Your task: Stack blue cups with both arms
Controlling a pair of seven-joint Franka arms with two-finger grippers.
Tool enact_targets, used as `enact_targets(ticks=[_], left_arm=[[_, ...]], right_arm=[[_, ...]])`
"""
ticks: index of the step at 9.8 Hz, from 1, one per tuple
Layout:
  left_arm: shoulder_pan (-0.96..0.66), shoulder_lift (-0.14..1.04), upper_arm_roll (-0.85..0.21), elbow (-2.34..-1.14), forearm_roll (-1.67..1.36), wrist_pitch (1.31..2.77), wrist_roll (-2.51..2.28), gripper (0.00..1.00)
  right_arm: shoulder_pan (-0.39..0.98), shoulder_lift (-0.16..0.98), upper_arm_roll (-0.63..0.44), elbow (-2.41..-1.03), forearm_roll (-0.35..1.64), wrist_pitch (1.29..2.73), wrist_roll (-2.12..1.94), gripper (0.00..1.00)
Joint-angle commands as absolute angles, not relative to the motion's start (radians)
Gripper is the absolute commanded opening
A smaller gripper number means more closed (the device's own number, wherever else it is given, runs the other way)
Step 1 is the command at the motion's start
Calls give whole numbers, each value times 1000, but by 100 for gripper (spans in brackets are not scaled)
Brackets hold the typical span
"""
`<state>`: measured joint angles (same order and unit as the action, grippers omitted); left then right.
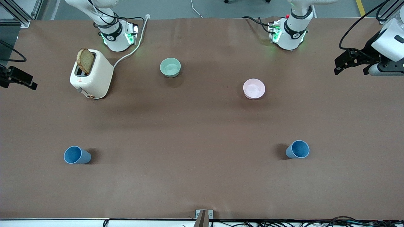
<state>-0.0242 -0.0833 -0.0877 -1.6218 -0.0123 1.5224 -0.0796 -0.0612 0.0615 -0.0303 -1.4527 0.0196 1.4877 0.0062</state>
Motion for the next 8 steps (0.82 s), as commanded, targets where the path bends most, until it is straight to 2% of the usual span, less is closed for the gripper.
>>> enact_targets(ticks=[1,6,8], left_arm=[[-20,-43,-87,-1600,-25,1471,-72,100],[-20,-45,-92,-1606,-31,1479,-127,100],[-18,-22,-91,-1630,-29,1553,-129,100]], right_arm=[[-74,107,-25,-1451,9,1549,-5,100],[-124,424,-25,-1463,11,1886,-75,100],[-140,536,-25,-1465,11,2003,-89,100]])
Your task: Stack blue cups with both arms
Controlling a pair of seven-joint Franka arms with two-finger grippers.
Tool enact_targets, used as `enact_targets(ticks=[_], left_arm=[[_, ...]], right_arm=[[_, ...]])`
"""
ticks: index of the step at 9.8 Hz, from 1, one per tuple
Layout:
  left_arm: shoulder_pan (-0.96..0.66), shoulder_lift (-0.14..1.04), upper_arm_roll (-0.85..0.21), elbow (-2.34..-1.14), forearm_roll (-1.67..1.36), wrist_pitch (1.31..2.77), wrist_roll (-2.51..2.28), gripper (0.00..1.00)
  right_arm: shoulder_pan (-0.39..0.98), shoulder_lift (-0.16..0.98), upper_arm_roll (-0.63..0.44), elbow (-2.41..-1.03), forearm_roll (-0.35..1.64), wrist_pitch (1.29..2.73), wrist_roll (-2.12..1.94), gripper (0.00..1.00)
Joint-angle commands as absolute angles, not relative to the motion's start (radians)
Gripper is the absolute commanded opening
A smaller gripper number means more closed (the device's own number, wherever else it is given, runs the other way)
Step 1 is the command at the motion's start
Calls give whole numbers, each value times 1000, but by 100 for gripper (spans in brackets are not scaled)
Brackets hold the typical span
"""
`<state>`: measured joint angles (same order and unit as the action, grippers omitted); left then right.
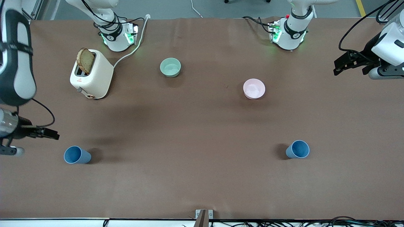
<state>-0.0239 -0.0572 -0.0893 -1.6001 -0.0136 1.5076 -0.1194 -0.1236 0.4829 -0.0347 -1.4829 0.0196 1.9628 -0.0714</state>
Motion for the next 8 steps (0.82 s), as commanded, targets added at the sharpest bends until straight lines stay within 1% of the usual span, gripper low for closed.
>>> enact_targets(ticks=[1,2,3,5,6,7,8], left_arm=[[-20,9,-91,-1659,-25,1625,-132,100],[-20,52,-89,-1687,-25,1697,-132,100],[-15,111,-87,-1706,-25,1768,-133,100],[11,252,-87,-1712,-26,1917,-159,100],[15,312,-87,-1710,-26,1993,-173,100],[15,371,-87,-1704,-28,2058,-195,100],[9,438,-86,-1700,-25,2124,-243,100]], right_arm=[[-141,575,-26,-1465,6,2043,-89,100],[-143,604,-25,-1466,2,2080,-90,100],[-144,623,-25,-1497,2,2135,-91,100],[-146,624,-25,-1589,-2,2280,-92,100],[-150,644,-25,-1586,-2,2301,-92,100],[-156,664,-25,-1577,0,2306,-91,95],[-156,675,-25,-1574,2,2330,-91,81]])
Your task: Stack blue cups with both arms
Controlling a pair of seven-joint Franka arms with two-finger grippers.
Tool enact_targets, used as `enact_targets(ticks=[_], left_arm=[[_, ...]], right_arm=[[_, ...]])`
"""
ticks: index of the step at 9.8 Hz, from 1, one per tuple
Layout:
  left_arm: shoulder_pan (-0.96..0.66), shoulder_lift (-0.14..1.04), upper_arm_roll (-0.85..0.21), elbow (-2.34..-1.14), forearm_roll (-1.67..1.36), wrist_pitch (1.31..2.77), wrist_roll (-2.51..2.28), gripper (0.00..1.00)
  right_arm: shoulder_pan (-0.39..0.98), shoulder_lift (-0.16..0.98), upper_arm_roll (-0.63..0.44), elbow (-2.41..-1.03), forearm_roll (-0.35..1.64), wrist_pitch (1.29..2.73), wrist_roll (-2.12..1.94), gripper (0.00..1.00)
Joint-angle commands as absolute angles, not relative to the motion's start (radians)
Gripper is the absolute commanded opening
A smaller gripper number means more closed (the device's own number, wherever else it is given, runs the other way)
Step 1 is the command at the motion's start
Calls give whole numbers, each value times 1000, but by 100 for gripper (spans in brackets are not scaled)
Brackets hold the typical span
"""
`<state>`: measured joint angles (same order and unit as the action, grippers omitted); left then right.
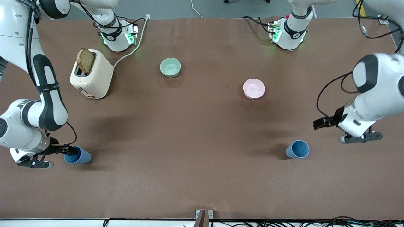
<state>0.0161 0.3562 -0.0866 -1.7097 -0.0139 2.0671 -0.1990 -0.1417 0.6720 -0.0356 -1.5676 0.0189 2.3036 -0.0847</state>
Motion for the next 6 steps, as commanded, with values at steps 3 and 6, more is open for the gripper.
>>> enact_targets(ticks=[3,6], left_arm=[[2,569,-87,-1640,-23,2226,-340,99],[2,618,-89,-1640,8,2264,-345,83]], right_arm=[[-156,680,-25,-1574,14,2338,-86,1],[-166,681,-21,-1546,14,2324,-89,1]])
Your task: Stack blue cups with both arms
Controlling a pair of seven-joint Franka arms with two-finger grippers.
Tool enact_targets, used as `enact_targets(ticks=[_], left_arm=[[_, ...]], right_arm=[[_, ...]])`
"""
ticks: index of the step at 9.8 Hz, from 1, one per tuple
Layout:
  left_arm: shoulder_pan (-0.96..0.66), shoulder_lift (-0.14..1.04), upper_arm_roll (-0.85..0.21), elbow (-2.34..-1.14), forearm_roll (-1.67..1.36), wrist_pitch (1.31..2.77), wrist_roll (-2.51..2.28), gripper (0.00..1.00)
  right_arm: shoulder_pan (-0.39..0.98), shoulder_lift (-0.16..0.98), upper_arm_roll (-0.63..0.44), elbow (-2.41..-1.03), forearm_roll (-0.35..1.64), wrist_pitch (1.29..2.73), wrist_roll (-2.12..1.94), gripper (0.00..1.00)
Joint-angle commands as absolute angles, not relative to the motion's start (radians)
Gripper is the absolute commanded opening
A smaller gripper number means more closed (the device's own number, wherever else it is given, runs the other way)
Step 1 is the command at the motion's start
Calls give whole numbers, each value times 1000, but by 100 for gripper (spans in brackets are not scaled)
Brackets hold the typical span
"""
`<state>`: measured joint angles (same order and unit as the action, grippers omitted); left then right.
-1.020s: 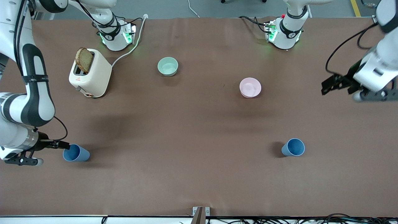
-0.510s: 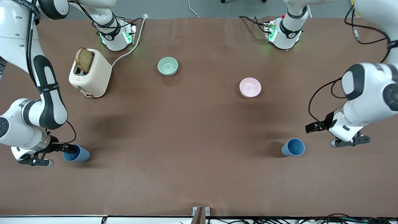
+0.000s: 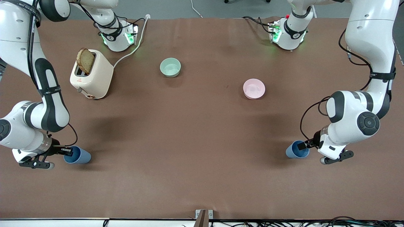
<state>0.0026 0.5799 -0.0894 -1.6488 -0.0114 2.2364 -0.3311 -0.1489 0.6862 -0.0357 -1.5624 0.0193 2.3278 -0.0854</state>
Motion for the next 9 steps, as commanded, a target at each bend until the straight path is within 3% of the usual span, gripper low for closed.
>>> enact_targets(ticks=[1,3,5,6,9], left_arm=[[0,629,-89,-1641,8,2276,-345,74],[-2,638,-89,-1643,8,2279,-345,47],[-2,640,-90,-1644,5,2279,-353,16],[-3,638,-92,-1644,3,2279,-360,7],[-137,552,-94,-1643,8,2189,-612,0]], right_arm=[[-163,677,-20,-1528,14,2280,-87,1],[-160,638,-15,-1424,17,2068,-84,1],[-153,504,-17,-1427,67,1973,-75,1],[-147,448,-15,-1427,80,1917,-71,1],[-129,281,-17,-1431,121,1719,-61,1]])
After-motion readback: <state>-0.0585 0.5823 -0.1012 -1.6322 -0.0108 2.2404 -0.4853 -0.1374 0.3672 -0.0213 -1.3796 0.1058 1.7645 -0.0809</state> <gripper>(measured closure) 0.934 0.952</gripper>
